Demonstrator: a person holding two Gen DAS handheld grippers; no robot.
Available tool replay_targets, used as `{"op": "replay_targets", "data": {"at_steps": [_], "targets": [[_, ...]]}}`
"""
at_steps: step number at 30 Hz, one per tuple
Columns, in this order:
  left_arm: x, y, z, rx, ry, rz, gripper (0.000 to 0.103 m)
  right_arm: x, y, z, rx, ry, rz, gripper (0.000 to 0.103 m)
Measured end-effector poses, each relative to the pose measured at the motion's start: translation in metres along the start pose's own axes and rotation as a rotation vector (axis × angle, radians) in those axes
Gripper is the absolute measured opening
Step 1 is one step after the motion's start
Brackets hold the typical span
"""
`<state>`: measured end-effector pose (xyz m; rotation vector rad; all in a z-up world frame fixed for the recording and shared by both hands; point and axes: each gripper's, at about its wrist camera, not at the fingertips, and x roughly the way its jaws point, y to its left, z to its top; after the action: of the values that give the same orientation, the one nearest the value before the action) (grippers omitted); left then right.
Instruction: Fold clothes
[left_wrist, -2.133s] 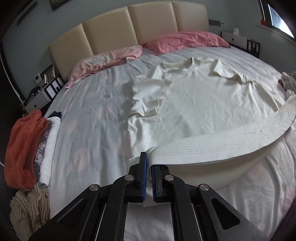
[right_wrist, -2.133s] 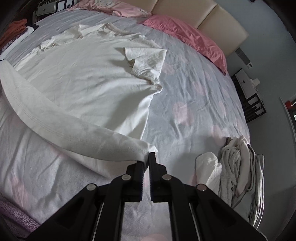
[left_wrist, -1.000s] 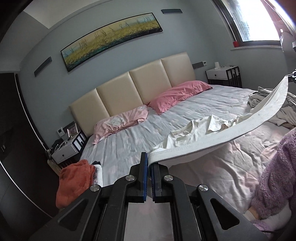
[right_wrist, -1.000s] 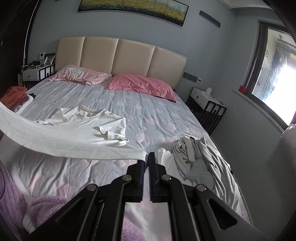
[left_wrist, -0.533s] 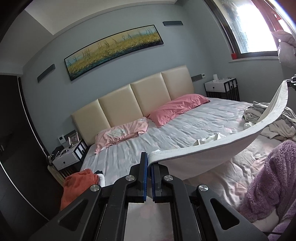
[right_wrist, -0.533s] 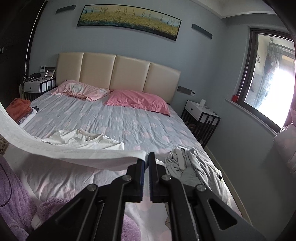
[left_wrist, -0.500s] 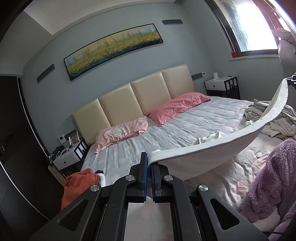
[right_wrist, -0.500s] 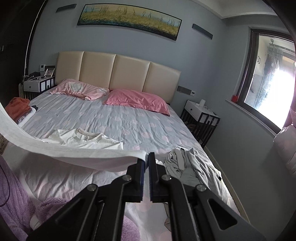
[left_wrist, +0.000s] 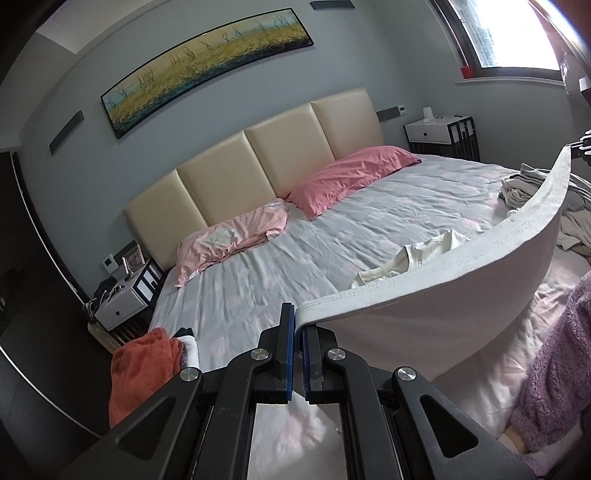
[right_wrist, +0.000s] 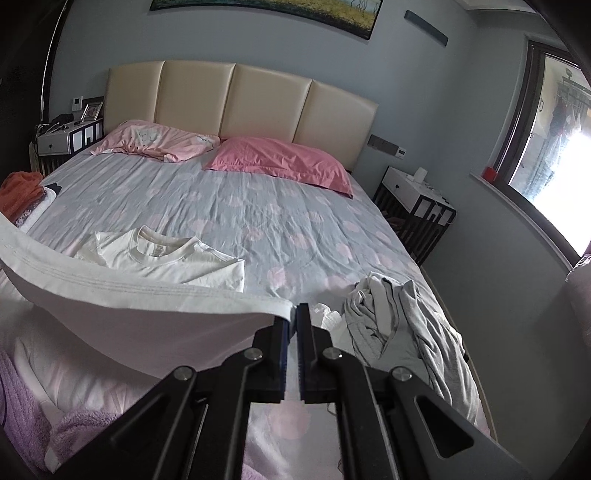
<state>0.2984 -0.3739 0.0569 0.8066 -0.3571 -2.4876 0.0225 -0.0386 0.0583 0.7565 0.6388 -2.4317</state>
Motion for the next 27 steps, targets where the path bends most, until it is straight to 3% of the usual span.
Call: {"op": "replay_targets", "data": {"at_steps": [14, 27], "targets": [[0.103, 0.013, 0.018, -0.001, 0.068, -0.017, 0.004, 0.096, 0.016, 0.046, -0.035, 0.065, -0.027, 0.004], [0.222, 0.012, 0.009, -0.002, 0.181, -0.038, 0.004, 0.211, 0.040, 0.065, -0.052, 0.167, -0.019, 0.004]]}}
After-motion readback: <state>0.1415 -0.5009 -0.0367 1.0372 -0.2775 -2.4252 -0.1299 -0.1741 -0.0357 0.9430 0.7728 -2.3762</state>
